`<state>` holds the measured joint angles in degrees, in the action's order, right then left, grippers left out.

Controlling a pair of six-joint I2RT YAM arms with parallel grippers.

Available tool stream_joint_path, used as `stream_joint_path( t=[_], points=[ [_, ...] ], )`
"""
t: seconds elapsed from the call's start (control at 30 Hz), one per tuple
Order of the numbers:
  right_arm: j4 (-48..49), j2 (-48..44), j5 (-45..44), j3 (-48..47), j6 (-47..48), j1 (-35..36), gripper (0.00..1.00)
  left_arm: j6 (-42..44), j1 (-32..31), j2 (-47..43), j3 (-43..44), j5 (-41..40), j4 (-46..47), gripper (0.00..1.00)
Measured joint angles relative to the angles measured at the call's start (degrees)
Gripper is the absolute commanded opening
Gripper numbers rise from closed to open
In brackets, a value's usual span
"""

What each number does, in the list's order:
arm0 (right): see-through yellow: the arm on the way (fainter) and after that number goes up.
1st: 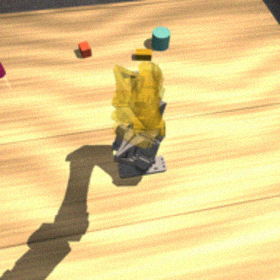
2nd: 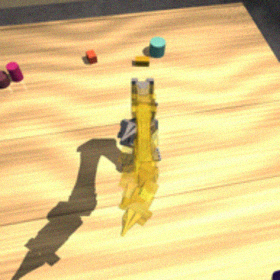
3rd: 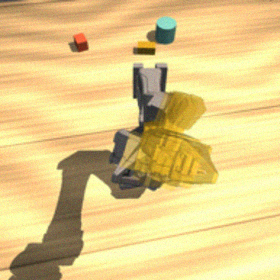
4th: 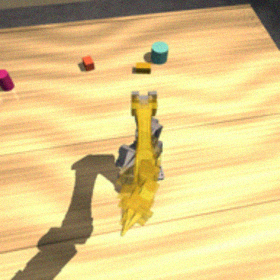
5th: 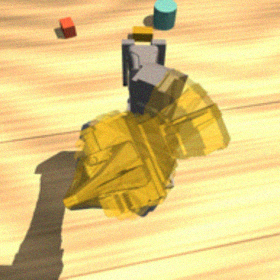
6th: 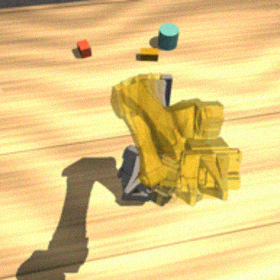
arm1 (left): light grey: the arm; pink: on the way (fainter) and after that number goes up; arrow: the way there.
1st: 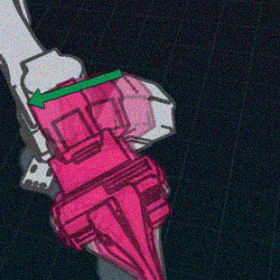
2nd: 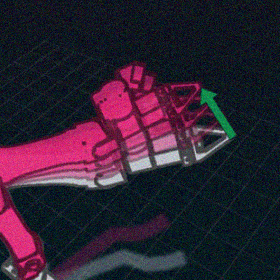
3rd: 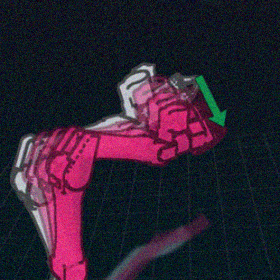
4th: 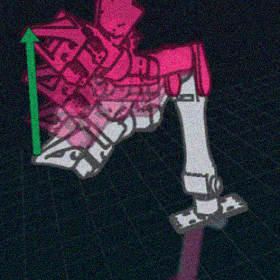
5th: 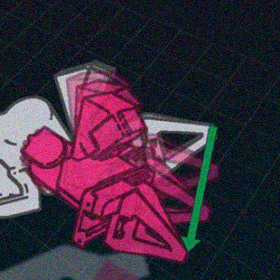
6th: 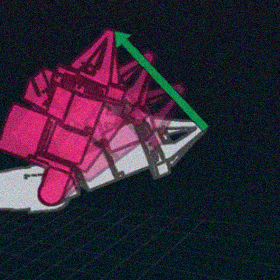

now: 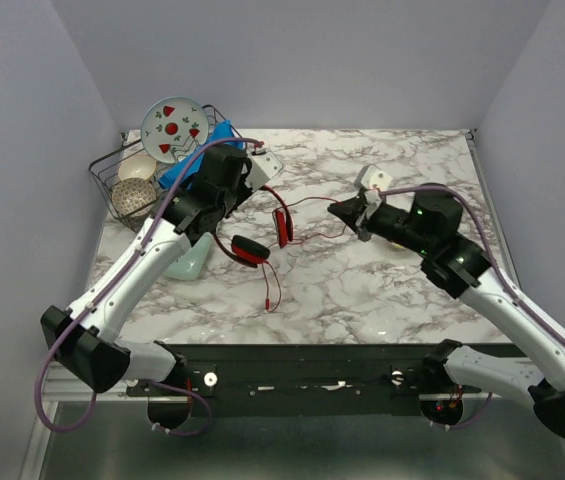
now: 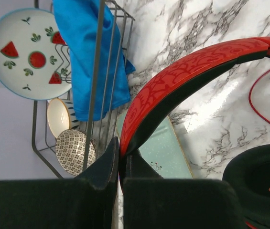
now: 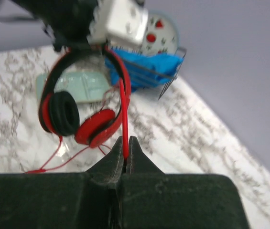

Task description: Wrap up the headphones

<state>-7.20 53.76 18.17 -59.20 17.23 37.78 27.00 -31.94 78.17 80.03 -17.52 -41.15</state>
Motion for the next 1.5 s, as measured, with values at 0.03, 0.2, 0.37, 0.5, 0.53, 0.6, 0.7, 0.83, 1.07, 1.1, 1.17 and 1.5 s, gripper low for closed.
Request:
stream_joint_path(
  t=[0.03,0.2,0.37,0.5,0.53,0.6,0.7,0.83,1.07,1.1,1.17,1.5],
  points=[
    [0.0,-2.6,-0.3,-0.6,0.2,0.0,0.01,0.0,0.8,1.5,0.0,-0.2,0.4,0.00],
    [0.4,-12.0,-3.8,-1.2,-0.2,0.0,0.01,-1.6,6.7,6.1,2.1,0.9,1.8,0.00],
    [1.0,-11.8,-17.2,2.4,-2.8,0.0,0.01,-4.6,13.3,6.3,7.4,5.6,2.4,0.00],
    [-0.9,-5.6,-29.2,4.5,-5.4,-0.3,0.01,-6.2,15.1,4.0,9.7,9.7,2.0,0.00],
    [-1.3,-4.0,-30.6,4.5,-5.8,-0.5,0.01,-6.7,15.1,3.3,10.4,11.3,1.4,0.00],
    [-2.9,0.1,-32.9,4.5,-7.6,-1.6,0.01,-7.1,15.0,1.7,11.9,15.1,0.0,0.00],
    [-5.2,4.2,-33.9,4.2,-10.2,-4.7,0.01,-7.3,14.8,-0.7,13.5,18.3,-1.9,0.00],
    [-6.6,6.4,-34.0,1.1,-11.4,-7.2,0.01,-7.3,14.7,-4.2,12.8,18.6,-2.3,0.00],
    [-6.1,12.3,-30.7,-2.4,-11.1,-8.3,0.93,-10.7,14.7,-6.0,13.7,19.9,-3.3,0.00],
    [-6.2,13.3,-29.6,-2.4,-10.3,-8.5,0.99,-11.3,14.7,-5.9,14.6,19.9,-3.7,0.00],
    [-6.6,16.0,-26.0,-2.4,-9.3,-8.7,1.00,-12.6,14.7,-5.9,17.6,19.9,-4.6,0.00],
    [0.6,9.2,-12.2,5.3,0.5,2.5,1.00,-19.4,14.7,-7.5,26.4,19.2,1.7,0.00]
  ],
)
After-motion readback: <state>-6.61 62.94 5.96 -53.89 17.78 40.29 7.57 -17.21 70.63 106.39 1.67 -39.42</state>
